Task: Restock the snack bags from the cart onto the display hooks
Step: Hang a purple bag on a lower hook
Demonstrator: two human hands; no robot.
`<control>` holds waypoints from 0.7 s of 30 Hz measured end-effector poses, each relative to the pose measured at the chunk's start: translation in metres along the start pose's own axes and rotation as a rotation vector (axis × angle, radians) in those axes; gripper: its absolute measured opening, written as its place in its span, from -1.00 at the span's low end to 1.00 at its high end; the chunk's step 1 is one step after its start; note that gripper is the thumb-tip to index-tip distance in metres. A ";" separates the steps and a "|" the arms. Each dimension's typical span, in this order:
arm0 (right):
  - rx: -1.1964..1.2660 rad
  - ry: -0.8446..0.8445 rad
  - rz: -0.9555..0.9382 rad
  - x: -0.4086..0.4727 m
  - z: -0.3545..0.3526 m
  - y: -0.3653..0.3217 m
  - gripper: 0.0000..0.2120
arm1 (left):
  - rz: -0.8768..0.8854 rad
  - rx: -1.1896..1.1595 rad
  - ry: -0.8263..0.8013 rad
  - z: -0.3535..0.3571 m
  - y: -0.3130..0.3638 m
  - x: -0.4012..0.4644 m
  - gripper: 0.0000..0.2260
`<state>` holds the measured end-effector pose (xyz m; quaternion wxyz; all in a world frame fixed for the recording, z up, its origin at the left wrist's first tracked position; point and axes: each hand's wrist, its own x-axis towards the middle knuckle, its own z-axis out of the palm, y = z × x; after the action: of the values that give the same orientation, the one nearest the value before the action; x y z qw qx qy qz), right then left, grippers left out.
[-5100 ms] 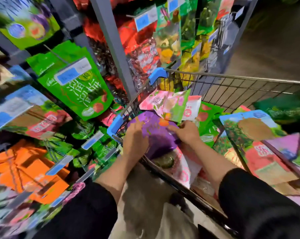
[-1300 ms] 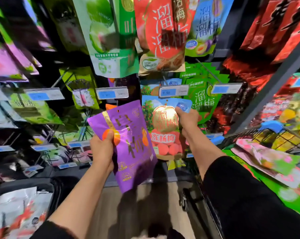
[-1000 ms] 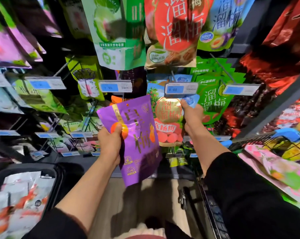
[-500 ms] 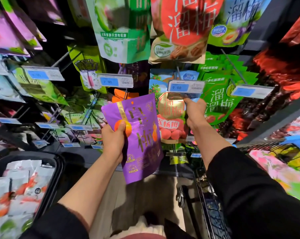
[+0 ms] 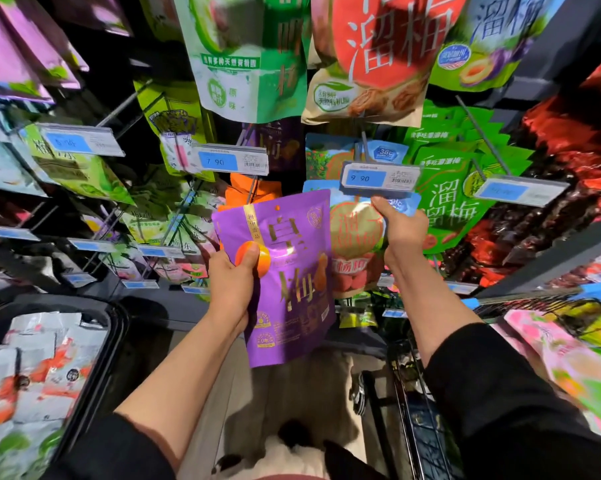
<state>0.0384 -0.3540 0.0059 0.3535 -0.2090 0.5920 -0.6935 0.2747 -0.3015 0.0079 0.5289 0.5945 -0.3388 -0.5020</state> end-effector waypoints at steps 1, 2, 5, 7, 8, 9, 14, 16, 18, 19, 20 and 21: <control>0.018 -0.002 -0.012 -0.002 0.000 -0.002 -0.78 | 0.012 -0.003 -0.025 0.001 -0.001 -0.001 -0.92; 0.023 0.001 -0.022 -0.003 0.000 -0.004 -0.78 | 0.026 -0.005 -0.041 0.003 0.000 -0.003 -0.93; 0.005 0.025 -0.052 -0.002 0.009 -0.013 -0.75 | 0.046 -0.032 -0.040 0.006 0.003 -0.008 -0.90; -0.003 0.034 -0.065 -0.003 0.018 -0.020 -0.73 | 0.050 -0.047 -0.061 0.007 0.006 -0.011 -0.84; -0.009 0.044 -0.067 -0.004 0.021 -0.022 -0.72 | 0.047 -0.042 -0.064 0.006 0.008 -0.012 -0.83; -0.016 0.053 -0.072 -0.004 0.022 -0.022 -0.71 | 0.047 -0.037 -0.063 0.005 0.009 -0.012 -0.82; -0.031 0.070 -0.094 -0.004 0.013 -0.012 -0.75 | 0.010 -0.034 -0.038 0.000 0.008 -0.010 -0.89; -0.049 0.100 -0.091 -0.001 0.016 -0.009 -0.76 | 0.011 -0.033 -0.048 -0.001 0.008 -0.010 -0.91; -0.097 0.159 -0.110 0.008 0.021 -0.004 -0.78 | 0.008 -0.025 -0.048 0.000 0.009 -0.011 -0.89; -0.131 0.179 -0.120 0.008 0.024 -0.005 -0.83 | -0.002 -0.027 -0.038 0.001 0.010 -0.011 -0.87; -0.142 0.185 -0.133 0.012 0.028 -0.004 -0.88 | -0.009 -0.032 -0.028 0.002 0.012 -0.012 -0.86; -0.137 0.184 -0.123 0.015 0.032 -0.003 -0.88 | -0.009 -0.034 -0.022 0.002 0.014 -0.012 -0.85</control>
<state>0.0503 -0.3867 0.0139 0.2393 -0.2041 0.6538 -0.6882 0.2712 -0.2942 0.0241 0.5330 0.5813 -0.3335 -0.5165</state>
